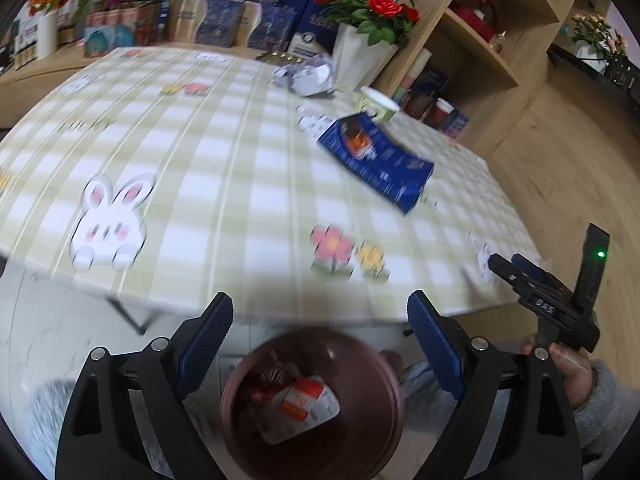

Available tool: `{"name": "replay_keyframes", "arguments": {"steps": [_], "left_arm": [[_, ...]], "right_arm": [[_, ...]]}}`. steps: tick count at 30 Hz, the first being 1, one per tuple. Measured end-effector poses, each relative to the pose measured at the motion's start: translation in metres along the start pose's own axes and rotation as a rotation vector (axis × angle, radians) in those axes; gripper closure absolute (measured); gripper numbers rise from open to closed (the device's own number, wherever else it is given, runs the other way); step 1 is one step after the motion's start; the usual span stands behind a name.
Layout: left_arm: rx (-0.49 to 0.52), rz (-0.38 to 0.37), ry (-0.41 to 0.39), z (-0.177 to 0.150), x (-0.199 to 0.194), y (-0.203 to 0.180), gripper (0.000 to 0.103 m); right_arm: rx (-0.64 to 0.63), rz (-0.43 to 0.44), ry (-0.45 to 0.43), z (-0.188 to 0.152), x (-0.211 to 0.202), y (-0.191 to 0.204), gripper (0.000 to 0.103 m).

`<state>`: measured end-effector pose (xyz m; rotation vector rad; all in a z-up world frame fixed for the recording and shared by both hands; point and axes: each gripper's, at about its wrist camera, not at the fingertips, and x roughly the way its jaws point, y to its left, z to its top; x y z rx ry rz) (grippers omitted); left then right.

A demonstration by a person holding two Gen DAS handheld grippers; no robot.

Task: Collect trash
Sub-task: 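Move both open tools from the bin to the blue coffee bag, then grasp the blue Luckin coffee bag with the left gripper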

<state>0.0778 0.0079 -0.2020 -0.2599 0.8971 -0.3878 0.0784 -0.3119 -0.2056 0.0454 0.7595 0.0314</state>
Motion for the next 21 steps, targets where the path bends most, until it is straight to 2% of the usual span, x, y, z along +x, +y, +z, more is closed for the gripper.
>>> {"name": "replay_keyframes", "arguments": {"steps": [4, 7, 9, 15, 20, 21], "left_arm": [[-0.013, -0.054, -0.001, 0.03, 0.016, -0.006, 0.016], [-0.03, -0.079, 0.021, 0.047, 0.034, -0.008, 0.016], [-0.04, -0.084, 0.031, 0.054, 0.046, -0.009, 0.016], [-0.056, -0.099, 0.04, 0.067, 0.07, -0.011, 0.017], [-0.096, -0.119, 0.059, 0.073, 0.086, -0.01, 0.017], [-0.097, -0.121, 0.062, 0.074, 0.088, -0.011, 0.017]], "right_arm": [[-0.04, -0.047, -0.022, 0.038, 0.018, -0.004, 0.006], [-0.136, -0.131, -0.022, 0.066, 0.043, 0.006, 0.006], [-0.186, -0.152, -0.015, 0.081, 0.06, 0.015, 0.006], [-0.092, -0.121, 0.01, 0.106, 0.092, 0.014, 0.006], [-0.054, -0.106, 0.085, 0.103, 0.116, 0.015, 0.006], [-0.029, -0.094, 0.075, 0.101, 0.114, 0.013, 0.006]]}}
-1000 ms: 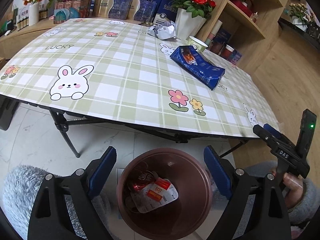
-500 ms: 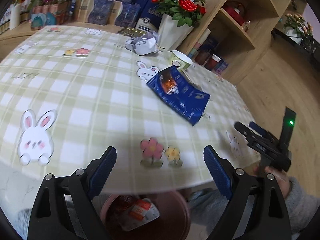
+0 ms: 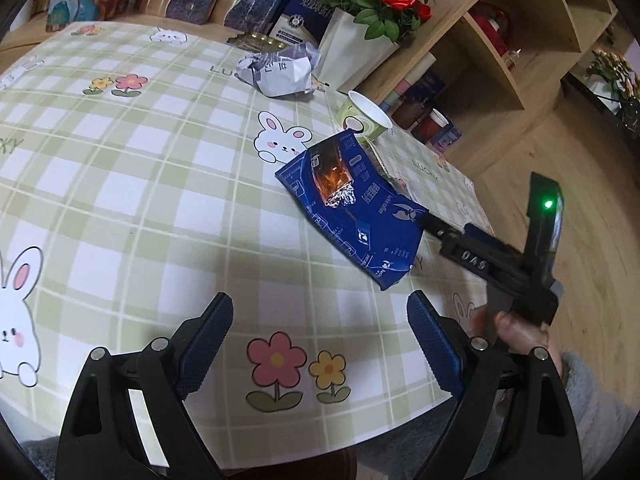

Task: Collect trash
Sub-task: 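Grasp the blue Luckin coffee bag with the left gripper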

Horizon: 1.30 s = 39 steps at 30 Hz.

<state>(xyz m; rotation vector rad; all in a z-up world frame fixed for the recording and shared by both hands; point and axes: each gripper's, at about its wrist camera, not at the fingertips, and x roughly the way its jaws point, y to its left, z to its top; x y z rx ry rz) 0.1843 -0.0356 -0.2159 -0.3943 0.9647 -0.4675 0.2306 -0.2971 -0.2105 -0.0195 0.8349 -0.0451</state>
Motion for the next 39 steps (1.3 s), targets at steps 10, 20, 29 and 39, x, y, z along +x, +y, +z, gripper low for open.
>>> {"name": "replay_keyframes", "arguments": {"steps": [10, 20, 29, 39], "left_arm": [[-0.02, -0.028, 0.038, 0.013, 0.025, -0.004, 0.019], [-0.045, -0.039, 0.064, 0.017, 0.039, -0.005, 0.022], [-0.083, -0.06, 0.079, 0.02, 0.048, -0.004, 0.024], [-0.176, -0.122, 0.08, 0.022, 0.064, 0.0, 0.026]], "right_arm": [[0.15, 0.098, 0.012, -0.014, 0.002, -0.022, 0.006], [0.24, 0.341, 0.148, -0.003, 0.016, -0.021, 0.055], [0.475, 0.513, 0.195, -0.018, 0.029, -0.041, 0.067], [0.822, 0.67, 0.148, -0.056, 0.035, -0.06, 0.068]]}}
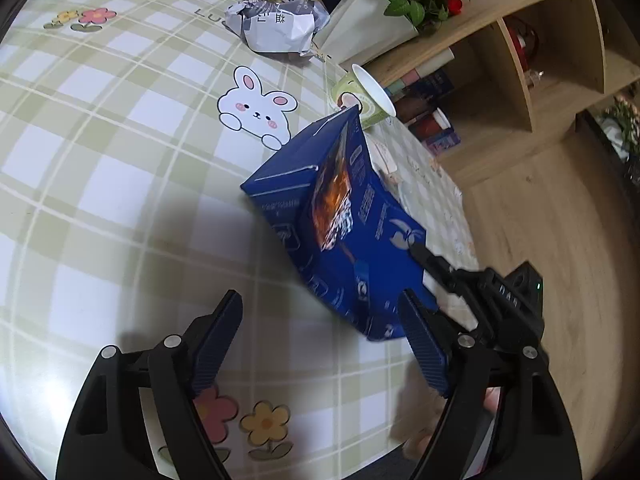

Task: Collect trash
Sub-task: 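Grasp the blue Luckin coffee bag with the left gripper, then grasp the clear round plastic lid with the right gripper while the left gripper holds the bag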

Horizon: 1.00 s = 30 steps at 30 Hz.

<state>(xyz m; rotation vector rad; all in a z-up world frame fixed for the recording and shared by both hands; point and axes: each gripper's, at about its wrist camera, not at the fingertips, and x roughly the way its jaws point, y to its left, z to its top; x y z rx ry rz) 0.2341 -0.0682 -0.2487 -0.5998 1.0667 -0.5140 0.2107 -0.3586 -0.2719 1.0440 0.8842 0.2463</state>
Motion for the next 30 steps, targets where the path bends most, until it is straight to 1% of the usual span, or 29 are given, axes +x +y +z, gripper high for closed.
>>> {"name": "replay_keyframes", "arguments": {"steps": [3, 5, 7, 8, 10, 12, 14, 15, 16, 17, 18, 19, 22, 24, 26, 27, 29, 30], "left_arm": [[-0.042, -0.032, -0.012, 0.006, 0.006, 0.001, 0.027], [-0.064, -0.055, -0.02, 0.009, 0.012, 0.002, 0.031], [-0.07, -0.074, -0.027, 0.012, 0.016, 0.001, 0.031], [-0.065, -0.082, -0.031, 0.013, 0.019, 0.0, 0.032], [-0.006, -0.085, -0.021, 0.016, 0.027, -0.007, 0.033], [0.007, -0.09, -0.019, 0.018, 0.031, -0.011, 0.034], [-0.004, -0.091, -0.011, 0.018, 0.035, -0.011, 0.048], [-0.011, -0.068, -0.02, 0.018, 0.035, -0.009, 0.054], [-0.014, -0.039, -0.022, 0.017, 0.035, -0.006, 0.071], [-0.015, -0.047, -0.024, 0.017, 0.034, -0.003, 0.073], [-0.025, -0.077, -0.03, 0.015, 0.032, 0.001, 0.074], [-0.021, -0.083, -0.036, 0.014, 0.029, 0.001, 0.076], [0.061, -0.072, -0.08, 0.012, 0.013, -0.011, 0.081], [0.109, -0.069, -0.094, 0.01, 0.0, -0.021, 0.085], [0.152, -0.046, -0.109, 0.009, -0.014, -0.028, 0.088], [0.176, -0.016, -0.115, 0.008, -0.023, -0.031, 0.088], [0.199, 0.006, -0.126, 0.007, -0.036, -0.032, 0.088], [0.212, 0.025, -0.137, 0.008, -0.046, -0.031, 0.088]], "right_arm": [[0.0, 0.003, -0.001, -0.001, 0.0, 0.0, 0.069], [-0.002, 0.005, -0.004, -0.001, -0.002, 0.0, 0.069], [-0.003, 0.009, -0.004, 0.001, -0.004, -0.004, 0.07], [-0.004, 0.01, -0.005, 0.002, -0.003, -0.005, 0.07], [-0.007, 0.012, -0.004, 0.003, -0.003, -0.005, 0.07], [-0.009, 0.011, -0.004, 0.001, -0.004, -0.006, 0.07], [-0.006, 0.012, -0.005, 0.001, -0.004, -0.006, 0.07], [-0.004, 0.011, -0.004, 0.001, -0.004, -0.006, 0.07], [0.002, 0.012, -0.002, 0.001, -0.004, -0.006, 0.07], [0.005, 0.011, 0.002, 0.002, -0.003, -0.005, 0.07], [-0.002, 0.003, 0.01, 0.002, -0.002, -0.004, 0.068], [-0.016, -0.006, 0.017, 0.002, -0.002, -0.001, 0.068], [-0.093, -0.065, 0.042, 0.004, -0.001, 0.012, 0.066], [-0.128, -0.102, 0.065, 0.008, 0.0, 0.019, 0.065], [-0.175, -0.148, 0.052, 0.012, -0.002, 0.025, 0.065], [-0.205, -0.172, 0.043, 0.015, -0.003, 0.027, 0.065], [-0.277, -0.244, 0.031, 0.023, -0.005, 0.032, 0.065], [-0.335, -0.304, 0.023, 0.027, -0.005, 0.036, 0.065]]}}
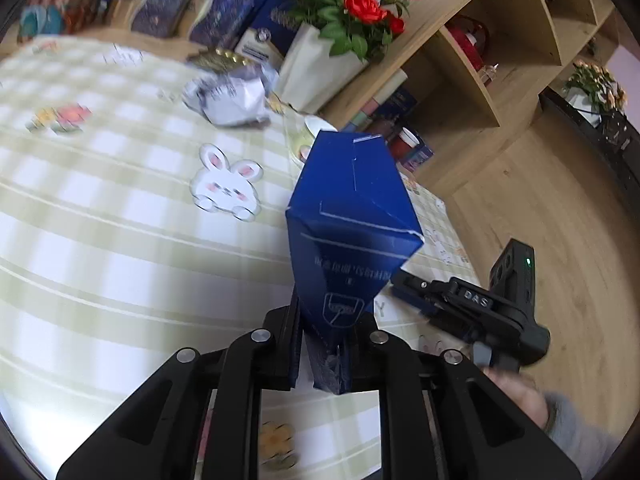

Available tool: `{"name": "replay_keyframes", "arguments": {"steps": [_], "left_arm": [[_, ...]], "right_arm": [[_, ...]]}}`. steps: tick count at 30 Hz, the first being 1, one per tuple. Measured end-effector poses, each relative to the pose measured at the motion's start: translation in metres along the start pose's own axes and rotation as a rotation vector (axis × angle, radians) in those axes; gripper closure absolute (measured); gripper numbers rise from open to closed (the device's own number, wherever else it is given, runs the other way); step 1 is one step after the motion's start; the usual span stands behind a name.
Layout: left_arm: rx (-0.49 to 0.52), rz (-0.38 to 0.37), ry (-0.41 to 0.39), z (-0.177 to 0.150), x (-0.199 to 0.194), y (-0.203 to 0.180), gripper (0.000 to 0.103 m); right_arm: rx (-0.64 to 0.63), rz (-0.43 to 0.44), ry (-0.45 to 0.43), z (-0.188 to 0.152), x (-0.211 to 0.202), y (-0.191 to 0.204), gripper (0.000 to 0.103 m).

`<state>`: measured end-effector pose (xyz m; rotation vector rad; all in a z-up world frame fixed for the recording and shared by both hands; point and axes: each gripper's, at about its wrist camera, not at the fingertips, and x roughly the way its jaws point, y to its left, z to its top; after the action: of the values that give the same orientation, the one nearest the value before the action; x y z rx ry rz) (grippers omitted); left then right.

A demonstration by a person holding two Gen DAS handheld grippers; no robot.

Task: Collect trash
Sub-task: 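Grasp the clear round plastic lid with the right gripper while the left gripper holds the bag, then lower the clear lid into the bin and open the right gripper while the left gripper holds the bag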

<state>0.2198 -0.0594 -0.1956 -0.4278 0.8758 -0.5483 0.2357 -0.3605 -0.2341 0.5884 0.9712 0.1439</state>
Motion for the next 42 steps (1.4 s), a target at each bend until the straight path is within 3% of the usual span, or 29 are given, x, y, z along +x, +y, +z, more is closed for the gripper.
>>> {"name": "replay_keyframes", "arguments": {"steps": [3, 5, 7, 9, 15, 21, 28, 30, 31, 35, 42], "left_arm": [[0.025, 0.055, -0.038, 0.007, -0.026, 0.008, 0.088], [0.038, 0.097, -0.07, 0.011, -0.042, 0.013, 0.088], [0.057, 0.146, -0.11, 0.016, -0.058, 0.018, 0.088], [0.064, 0.18, -0.132, 0.019, -0.069, 0.023, 0.088], [0.025, 0.19, -0.118, 0.02, -0.08, 0.038, 0.088], [0.061, 0.206, -0.108, 0.014, -0.086, 0.032, 0.088], [0.042, 0.189, -0.104, 0.008, -0.09, 0.03, 0.088], [0.046, 0.188, -0.103, 0.006, -0.091, 0.028, 0.088], [0.051, 0.19, -0.103, 0.005, -0.092, 0.026, 0.088], [0.066, 0.191, -0.099, 0.004, -0.094, 0.02, 0.088], [0.083, 0.18, -0.098, -0.004, -0.1, 0.01, 0.088]], "right_arm": [[-0.215, -0.197, -0.02, 0.012, 0.004, 0.011, 0.058], [-0.342, -0.284, -0.034, 0.016, 0.008, 0.017, 0.044], [-0.431, -0.323, -0.058, 0.023, 0.011, 0.02, 0.035], [-0.461, -0.342, -0.061, 0.033, 0.017, 0.017, 0.034], [-0.393, -0.343, -0.012, 0.061, 0.039, 0.0, 0.034], [-0.344, -0.292, 0.005, 0.069, 0.047, -0.009, 0.031], [-0.383, -0.312, 0.004, 0.072, 0.055, -0.002, 0.029], [-0.405, -0.321, 0.005, 0.071, 0.056, 0.0, 0.032], [-0.407, -0.332, 0.0, 0.071, 0.055, 0.001, 0.036], [-0.343, -0.3, -0.052, 0.068, 0.039, -0.001, 0.037], [-0.353, -0.228, -0.115, 0.045, 0.004, 0.013, 0.037]]}}
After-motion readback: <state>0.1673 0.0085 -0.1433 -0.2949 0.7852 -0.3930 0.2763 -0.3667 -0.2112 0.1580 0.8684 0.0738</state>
